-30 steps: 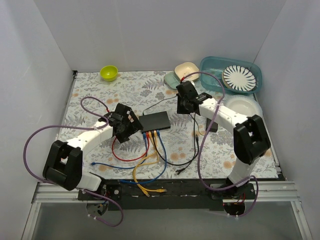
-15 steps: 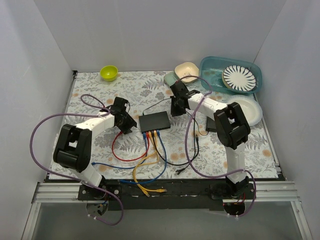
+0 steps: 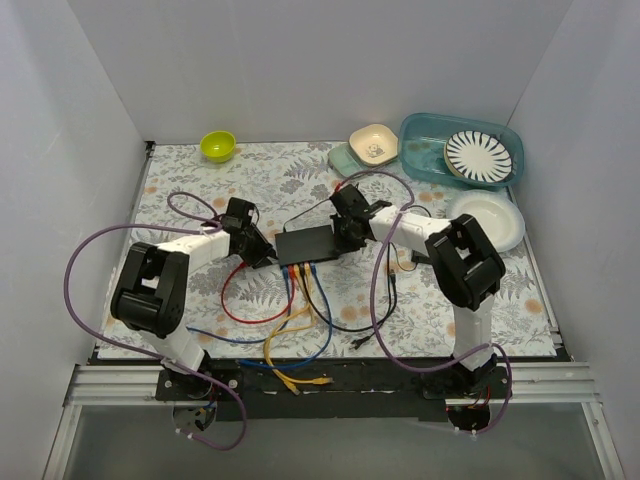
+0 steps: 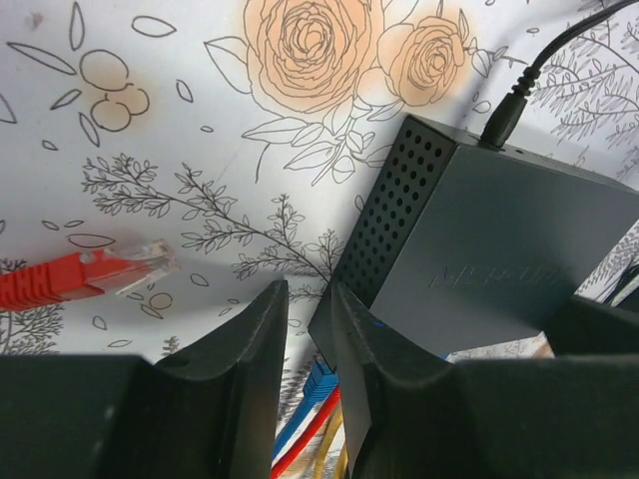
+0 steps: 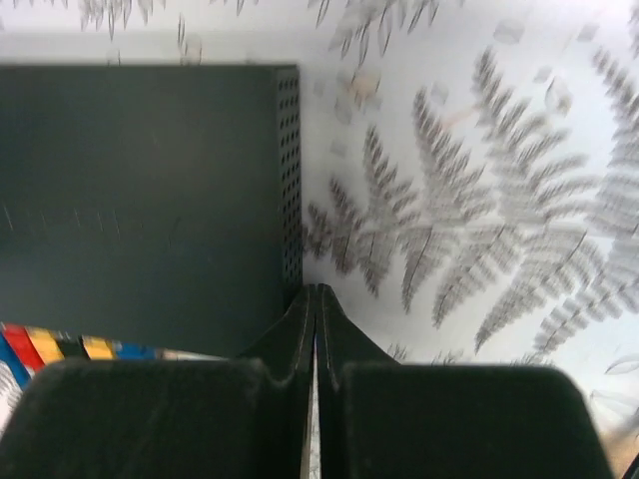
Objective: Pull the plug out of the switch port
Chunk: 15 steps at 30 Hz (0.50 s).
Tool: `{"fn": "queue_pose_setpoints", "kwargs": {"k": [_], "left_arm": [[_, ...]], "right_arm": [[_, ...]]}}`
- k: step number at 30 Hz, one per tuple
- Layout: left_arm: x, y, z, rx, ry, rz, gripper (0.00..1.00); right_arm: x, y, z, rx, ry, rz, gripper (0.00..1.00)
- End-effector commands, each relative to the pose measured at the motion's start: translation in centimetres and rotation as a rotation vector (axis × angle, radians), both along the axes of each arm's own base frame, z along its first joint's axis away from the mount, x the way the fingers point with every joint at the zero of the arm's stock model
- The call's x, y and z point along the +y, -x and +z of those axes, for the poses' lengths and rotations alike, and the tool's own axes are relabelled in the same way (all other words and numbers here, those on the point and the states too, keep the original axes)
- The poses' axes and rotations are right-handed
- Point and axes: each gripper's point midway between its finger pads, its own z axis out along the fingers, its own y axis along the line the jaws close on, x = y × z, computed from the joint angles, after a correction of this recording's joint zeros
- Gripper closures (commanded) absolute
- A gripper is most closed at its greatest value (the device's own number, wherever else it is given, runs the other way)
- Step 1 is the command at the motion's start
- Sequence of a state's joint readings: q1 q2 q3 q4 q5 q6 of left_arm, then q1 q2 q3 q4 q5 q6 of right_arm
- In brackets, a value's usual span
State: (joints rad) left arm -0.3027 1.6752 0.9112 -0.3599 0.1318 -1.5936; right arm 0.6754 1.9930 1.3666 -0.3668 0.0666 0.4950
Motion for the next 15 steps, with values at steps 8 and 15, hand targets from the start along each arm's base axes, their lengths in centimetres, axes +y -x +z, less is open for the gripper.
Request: {"fn": "queue_pose_setpoints", "kwargs": {"k": [8,15], "left_arm": [[1.0,4.0,-1.1,0.029,-0.043,-0.08,0.7],[1.6,4.1,0.1,0.01,-0.069,-0.075,0.69]], "right_arm": [[4.7,9.4,-0.6,0.132,-0.104,0.173,0.99],[5.9,12.2,-0.8,0.166,-0.121,0.238,0.99]]}}
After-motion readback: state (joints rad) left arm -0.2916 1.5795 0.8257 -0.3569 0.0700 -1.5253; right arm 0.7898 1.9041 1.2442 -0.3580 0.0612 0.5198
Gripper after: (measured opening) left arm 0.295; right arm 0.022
